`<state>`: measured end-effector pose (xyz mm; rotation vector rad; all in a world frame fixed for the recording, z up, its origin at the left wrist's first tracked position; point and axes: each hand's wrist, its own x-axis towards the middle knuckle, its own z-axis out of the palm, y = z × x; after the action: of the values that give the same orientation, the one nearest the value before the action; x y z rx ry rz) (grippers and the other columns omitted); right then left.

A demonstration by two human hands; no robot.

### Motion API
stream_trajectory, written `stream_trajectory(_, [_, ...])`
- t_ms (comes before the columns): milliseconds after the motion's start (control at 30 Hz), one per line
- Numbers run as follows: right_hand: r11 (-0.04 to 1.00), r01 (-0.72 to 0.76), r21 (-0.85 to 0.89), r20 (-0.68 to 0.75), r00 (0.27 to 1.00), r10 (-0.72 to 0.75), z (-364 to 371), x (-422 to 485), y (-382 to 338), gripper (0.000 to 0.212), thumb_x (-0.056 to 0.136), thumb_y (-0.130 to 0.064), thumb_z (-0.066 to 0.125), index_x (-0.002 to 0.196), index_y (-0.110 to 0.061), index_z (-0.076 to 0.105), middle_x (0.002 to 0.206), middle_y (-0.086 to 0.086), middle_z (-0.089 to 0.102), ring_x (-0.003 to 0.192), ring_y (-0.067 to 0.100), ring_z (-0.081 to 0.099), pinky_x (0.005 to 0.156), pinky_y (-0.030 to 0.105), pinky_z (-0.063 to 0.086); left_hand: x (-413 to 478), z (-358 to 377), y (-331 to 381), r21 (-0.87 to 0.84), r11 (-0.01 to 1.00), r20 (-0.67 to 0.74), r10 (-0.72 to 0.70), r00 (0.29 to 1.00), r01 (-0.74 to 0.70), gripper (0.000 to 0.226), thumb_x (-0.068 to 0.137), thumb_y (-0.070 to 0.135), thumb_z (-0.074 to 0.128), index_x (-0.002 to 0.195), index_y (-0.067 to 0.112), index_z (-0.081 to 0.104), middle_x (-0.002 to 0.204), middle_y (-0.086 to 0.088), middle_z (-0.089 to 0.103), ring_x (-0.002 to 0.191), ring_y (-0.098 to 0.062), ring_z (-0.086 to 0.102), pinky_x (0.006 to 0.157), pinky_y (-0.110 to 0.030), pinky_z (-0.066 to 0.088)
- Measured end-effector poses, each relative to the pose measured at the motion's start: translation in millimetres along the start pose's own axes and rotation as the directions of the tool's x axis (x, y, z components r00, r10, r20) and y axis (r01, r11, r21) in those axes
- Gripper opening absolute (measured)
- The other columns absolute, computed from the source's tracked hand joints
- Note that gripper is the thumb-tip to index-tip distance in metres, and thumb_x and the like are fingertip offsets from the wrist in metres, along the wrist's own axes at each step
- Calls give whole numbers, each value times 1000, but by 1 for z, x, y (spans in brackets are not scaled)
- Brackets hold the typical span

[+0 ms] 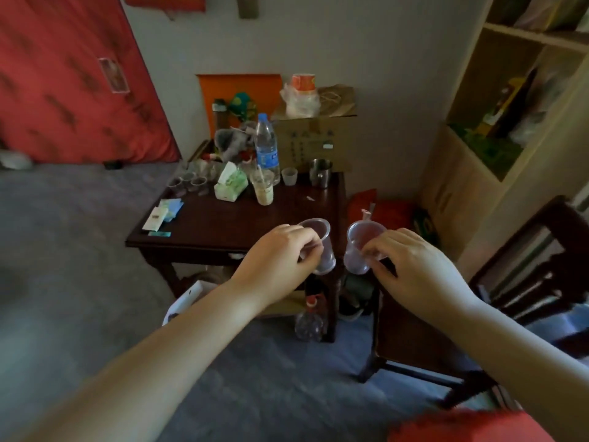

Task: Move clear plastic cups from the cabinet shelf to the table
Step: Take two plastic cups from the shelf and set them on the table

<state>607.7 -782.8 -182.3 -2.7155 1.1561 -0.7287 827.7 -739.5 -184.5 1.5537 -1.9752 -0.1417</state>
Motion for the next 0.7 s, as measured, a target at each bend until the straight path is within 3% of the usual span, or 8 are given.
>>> stream_trajectory(267, [998, 29, 60, 28, 999, -30, 66, 119, 29, 20, 81, -14, 64, 101, -19, 65, 96, -5, 65, 94, 14, 56, 72, 28, 49, 76, 13, -104, -84, 995, 22, -61, 998, 62, 8, 86, 25, 55, 82, 24, 62, 77, 11, 60, 77, -2, 52, 64, -19, 42])
stream_trajectory(433, [998, -22, 63, 70, 997, 17, 108, 190, 56, 25, 83, -18, 61, 107, -24, 62, 101, -12, 63, 94, -3, 43, 75, 12, 35, 128, 22, -177, -94, 993, 43, -72, 996, 75, 10, 86, 26, 54, 85, 23, 63, 79, 9, 62, 79, -4, 53, 68, -28, 46])
stream_trajectory(533, [995, -60, 82, 100, 994, 52, 138, 219, 71, 26, 85, -17, 59, 110, -24, 62, 104, -11, 62, 97, -4, 42, 75, 7, 31, 155, 35, -215, -92, 994, 73, -58, 996, 65, 9, 87, 24, 55, 88, 23, 64, 82, 9, 63, 82, -4, 53, 70, -28, 46])
stream_trajectory(700, [985, -108, 132, 149, 985, 88, 171, 250, 102, 26, 89, -16, 52, 112, -23, 62, 107, -6, 64, 104, 10, 51, 83, 21, 41, 194, 68, -255, -85, 995, 139, -38, 990, 50, 14, 84, 20, 58, 97, 23, 64, 90, 10, 64, 88, -5, 52, 72, -19, 41])
